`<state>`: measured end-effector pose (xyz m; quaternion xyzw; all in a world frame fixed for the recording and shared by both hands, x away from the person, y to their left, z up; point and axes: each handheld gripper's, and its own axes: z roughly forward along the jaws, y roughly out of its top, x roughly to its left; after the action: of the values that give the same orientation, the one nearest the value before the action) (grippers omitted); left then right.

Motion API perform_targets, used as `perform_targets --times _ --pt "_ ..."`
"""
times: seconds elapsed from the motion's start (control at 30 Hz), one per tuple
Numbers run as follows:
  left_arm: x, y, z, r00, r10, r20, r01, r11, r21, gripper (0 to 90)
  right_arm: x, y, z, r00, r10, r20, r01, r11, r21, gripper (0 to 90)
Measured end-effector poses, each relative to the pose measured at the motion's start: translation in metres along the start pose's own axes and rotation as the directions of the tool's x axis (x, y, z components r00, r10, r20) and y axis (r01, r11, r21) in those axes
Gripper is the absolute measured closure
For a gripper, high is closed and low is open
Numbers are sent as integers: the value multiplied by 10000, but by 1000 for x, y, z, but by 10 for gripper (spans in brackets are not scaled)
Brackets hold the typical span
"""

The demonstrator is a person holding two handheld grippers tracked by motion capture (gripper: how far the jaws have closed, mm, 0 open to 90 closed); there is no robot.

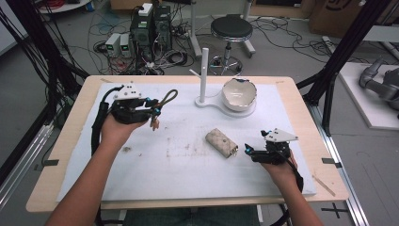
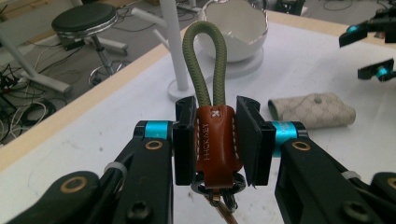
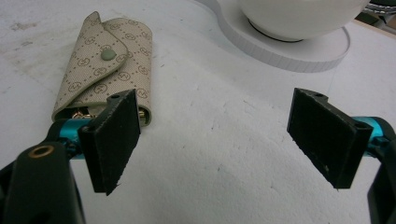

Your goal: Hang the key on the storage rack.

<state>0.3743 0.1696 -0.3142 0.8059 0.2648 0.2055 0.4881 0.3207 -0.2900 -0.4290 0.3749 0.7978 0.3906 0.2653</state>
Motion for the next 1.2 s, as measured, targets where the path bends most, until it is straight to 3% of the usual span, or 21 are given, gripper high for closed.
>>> perform_targets --times 0.37,0.57,0.93,1.2 --pt "-2 50 28 9982 598 97 -596 9979 -271 689 1 0 1 10000 -41 54 41 10000 42 176" --pt "-1 71 50 9944 1051 -116 -1052 9944 -76 689 0 0 0 10000 -4 64 4 10000 12 176" --pt "7 75 77 9972 664 -359 -665 9978 -25 690 -3 -5 -3 9999 46 90 -47 9999 105 176" --pt "8 79 86 9961 792 -378 -794 9968 -50 689 -6 -9 -8 9996 148 232 -150 9998 105 176"
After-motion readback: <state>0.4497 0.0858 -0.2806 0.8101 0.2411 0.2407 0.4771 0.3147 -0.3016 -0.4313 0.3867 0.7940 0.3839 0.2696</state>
